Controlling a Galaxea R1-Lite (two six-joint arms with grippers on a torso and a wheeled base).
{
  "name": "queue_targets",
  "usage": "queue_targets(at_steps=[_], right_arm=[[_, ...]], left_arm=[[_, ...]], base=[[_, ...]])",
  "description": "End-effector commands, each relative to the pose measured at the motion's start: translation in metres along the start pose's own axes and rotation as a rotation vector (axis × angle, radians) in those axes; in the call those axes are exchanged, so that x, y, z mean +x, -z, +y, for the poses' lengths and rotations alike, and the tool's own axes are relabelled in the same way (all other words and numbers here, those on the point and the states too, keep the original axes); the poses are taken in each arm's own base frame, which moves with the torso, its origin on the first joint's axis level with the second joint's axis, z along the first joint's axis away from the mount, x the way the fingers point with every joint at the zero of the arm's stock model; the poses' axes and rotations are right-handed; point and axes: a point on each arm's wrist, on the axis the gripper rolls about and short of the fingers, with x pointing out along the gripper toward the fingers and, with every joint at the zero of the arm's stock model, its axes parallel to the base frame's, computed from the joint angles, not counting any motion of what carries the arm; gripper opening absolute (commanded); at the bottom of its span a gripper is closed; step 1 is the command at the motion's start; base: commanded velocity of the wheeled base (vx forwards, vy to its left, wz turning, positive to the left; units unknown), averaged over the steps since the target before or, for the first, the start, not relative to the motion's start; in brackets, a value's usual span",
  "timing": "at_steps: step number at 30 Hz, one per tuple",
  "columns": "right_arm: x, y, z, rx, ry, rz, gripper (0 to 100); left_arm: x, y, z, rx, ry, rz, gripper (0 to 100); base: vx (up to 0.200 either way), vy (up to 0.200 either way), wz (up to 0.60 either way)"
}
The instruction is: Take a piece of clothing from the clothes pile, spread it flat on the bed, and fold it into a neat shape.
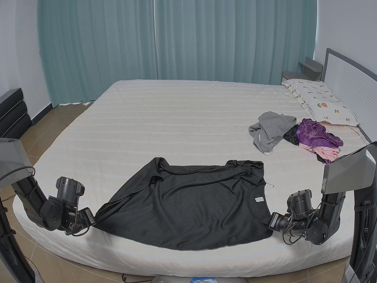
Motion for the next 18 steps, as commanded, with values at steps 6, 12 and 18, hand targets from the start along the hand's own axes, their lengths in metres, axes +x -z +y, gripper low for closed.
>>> queue_targets(at_steps=[6,12,18], right_arm=[[0.003,-0.037,0.012,0.046,-0.075,-0.131,0],[0.015,-0.073,0.029,0.063,-0.141,-0.248,0],[0.038,-0.092,0.042,0.065,-0.145,-0.262,0]], left_arm=[[0.0,-0.01,-0.006,-0.036,0.037,-0.042,0],[0.004,-0.012,-0.009,-0.074,0.053,-0.063,0],[0.009,-0.009,-0.01,-0.066,0.045,-0.048,0]], base=[[0.0,0.0,0.0],[0.0,0.0,0.0],[0.0,0.0,0.0]])
